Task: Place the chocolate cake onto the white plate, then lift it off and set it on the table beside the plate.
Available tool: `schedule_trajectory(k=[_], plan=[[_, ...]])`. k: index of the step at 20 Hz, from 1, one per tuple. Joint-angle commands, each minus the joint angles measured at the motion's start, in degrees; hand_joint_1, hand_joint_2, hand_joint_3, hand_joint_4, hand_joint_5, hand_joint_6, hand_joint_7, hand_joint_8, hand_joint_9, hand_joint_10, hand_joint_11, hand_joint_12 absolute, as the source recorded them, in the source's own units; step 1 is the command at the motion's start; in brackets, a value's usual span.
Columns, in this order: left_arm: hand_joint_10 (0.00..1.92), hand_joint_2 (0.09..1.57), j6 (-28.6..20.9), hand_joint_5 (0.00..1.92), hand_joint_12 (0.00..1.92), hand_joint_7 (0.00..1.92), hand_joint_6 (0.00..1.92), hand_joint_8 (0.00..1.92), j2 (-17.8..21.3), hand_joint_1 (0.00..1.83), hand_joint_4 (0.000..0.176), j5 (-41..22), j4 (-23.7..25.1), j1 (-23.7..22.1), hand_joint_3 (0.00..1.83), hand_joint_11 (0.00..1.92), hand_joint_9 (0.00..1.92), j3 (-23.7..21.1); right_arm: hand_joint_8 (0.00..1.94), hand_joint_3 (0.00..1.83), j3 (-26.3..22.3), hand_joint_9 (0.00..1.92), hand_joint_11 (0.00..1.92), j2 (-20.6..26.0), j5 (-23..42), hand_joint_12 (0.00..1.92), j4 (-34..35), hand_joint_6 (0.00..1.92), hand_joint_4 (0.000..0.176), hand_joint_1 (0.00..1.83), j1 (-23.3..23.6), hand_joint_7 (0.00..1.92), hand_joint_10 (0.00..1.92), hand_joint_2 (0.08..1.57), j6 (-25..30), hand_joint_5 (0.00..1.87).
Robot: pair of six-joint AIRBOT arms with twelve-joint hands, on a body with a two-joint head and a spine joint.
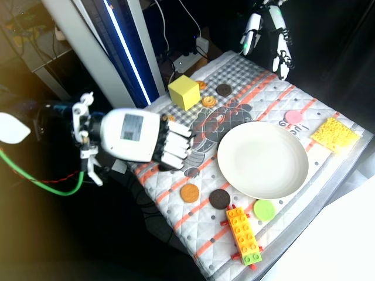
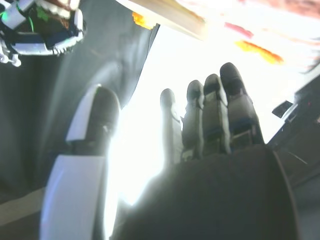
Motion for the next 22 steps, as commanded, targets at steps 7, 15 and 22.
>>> schedule_trajectory(k=[7,15,22], plan=[[0.0,1.21,-0.5,0.31,0.54,0.21,0.0,0.0,0.3,0.78,0.118,-7.4,-0.8,-0.2,0.0,0.0,0.14,0.0,0.01,0.0,1.6,0.01,0.0,-1.3,2.3,0.61,1.4,0.13,0.007,0.95,-0.6,0.02,0.17,1.11,1.6,0.02],[0.0,1.21,-0.5,0.18,0.46,0.18,0.0,0.0,0.5,0.73,0.108,-7.9,-1.2,0.3,0.0,0.0,0.12,-0.1,0.0,0.0,-3.3,0.01,0.0,5.9,8.3,0.01,1.6,0.0,0.079,0.77,-0.5,0.0,0.0,0.97,1.6,0.0],[0.0,1.2,-0.5,0.14,0.46,0.11,0.0,0.0,1.1,0.7,0.105,-9.9,-2.1,1.3,0.0,0.0,0.11,-0.4,0.0,0.0,-9.5,0.02,0.0,12.8,20.8,0.19,12.4,0.0,0.0,0.72,-4.3,0.0,0.01,1.09,-10.3,0.0]])
